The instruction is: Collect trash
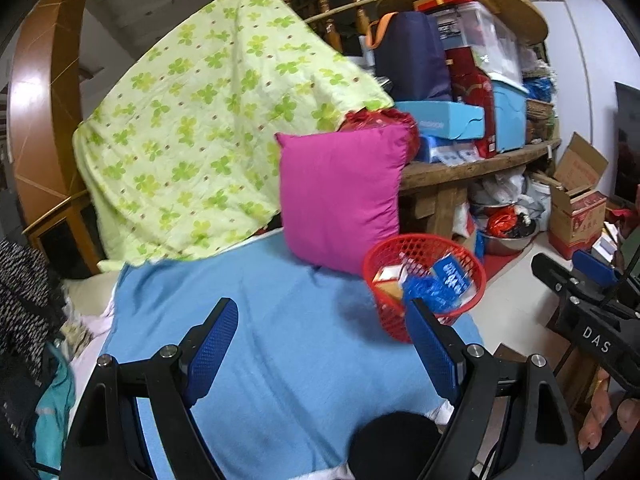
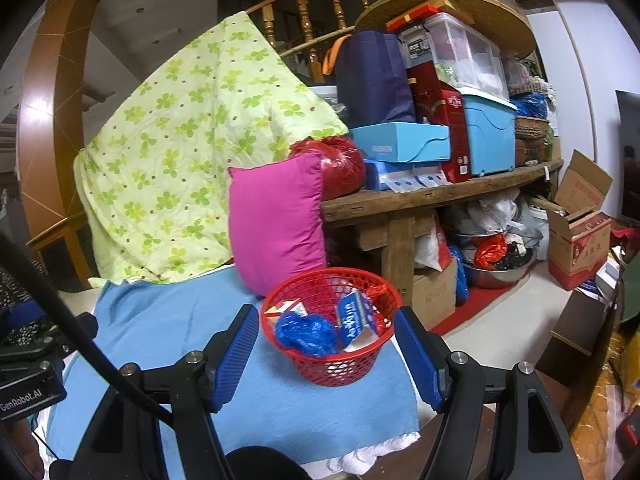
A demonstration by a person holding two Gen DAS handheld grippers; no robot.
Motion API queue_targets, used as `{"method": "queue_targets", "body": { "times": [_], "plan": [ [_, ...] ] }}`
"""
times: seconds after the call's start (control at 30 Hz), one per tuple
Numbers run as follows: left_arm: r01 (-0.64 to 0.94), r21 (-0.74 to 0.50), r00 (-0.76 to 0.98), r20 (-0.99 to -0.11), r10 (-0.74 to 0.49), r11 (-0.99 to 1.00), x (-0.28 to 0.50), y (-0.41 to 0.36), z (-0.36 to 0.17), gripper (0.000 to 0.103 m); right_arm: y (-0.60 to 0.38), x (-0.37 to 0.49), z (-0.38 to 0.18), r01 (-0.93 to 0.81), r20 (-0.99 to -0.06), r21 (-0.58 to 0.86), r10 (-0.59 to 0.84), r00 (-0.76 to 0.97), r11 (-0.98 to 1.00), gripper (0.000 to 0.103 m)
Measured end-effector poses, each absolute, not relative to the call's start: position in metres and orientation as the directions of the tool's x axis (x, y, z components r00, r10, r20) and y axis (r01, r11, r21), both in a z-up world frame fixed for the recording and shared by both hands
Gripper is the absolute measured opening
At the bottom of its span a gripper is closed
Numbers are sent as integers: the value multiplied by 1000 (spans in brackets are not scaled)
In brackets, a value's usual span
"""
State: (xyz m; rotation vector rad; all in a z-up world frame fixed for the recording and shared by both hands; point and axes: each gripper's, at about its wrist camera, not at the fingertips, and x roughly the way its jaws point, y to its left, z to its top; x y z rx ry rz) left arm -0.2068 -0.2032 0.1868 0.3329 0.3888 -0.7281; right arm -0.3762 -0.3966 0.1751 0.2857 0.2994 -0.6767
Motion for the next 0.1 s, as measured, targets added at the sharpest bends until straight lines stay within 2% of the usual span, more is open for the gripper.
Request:
{"method": "queue_targets", "body": {
  "times": [0.1],
  "plan": [
    [716, 101, 647, -467, -603, 691, -183, -209, 181, 86, -411, -365, 174, 660, -371, 165, -573, 730, 733, 73]
  ]
}}
